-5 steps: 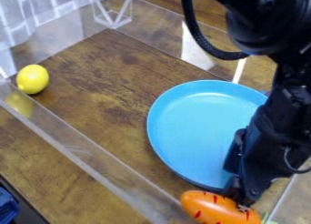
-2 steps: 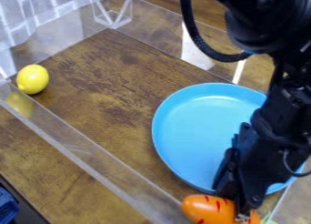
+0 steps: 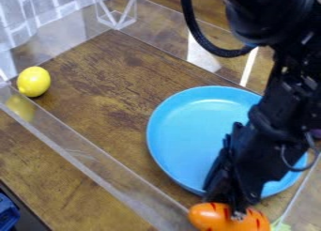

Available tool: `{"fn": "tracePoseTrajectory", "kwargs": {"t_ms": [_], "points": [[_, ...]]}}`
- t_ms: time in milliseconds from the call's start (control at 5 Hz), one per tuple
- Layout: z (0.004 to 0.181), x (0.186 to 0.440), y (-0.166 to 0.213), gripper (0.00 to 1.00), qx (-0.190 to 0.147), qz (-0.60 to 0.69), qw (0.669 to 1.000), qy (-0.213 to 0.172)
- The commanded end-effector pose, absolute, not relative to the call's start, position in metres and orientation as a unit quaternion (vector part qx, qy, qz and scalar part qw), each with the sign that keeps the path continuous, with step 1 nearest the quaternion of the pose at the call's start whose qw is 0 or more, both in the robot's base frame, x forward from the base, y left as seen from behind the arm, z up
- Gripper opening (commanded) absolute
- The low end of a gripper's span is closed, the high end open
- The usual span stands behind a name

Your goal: Remove the carrot from the blue tray and put it on the table

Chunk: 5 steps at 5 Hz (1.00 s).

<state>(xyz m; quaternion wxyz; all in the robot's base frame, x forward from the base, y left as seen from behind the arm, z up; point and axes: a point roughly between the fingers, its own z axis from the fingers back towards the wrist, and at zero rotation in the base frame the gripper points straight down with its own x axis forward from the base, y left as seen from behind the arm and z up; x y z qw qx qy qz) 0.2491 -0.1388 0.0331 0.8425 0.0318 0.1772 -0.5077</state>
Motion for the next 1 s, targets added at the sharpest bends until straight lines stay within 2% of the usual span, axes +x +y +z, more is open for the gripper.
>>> {"fn": "tracePoseTrajectory", "kwargs": {"t_ms": [0,200,400,600,800], "points": [[0.054,0.266,-0.140,0.00,0.035,-0.499,0.854,0.144],[0.047,0.273,-0.145,1.00,0.038,-0.507,0.849,0.145],[0.034,0.270,-0.150,1.00,0.034,-0.481,0.863,0.147],[0.027,0.268,-0.156,0.00,0.030,-0.453,0.878,0.149],[0.028,0.261,-0.150,0.00,0.031,-0.465,0.872,0.148]]}}
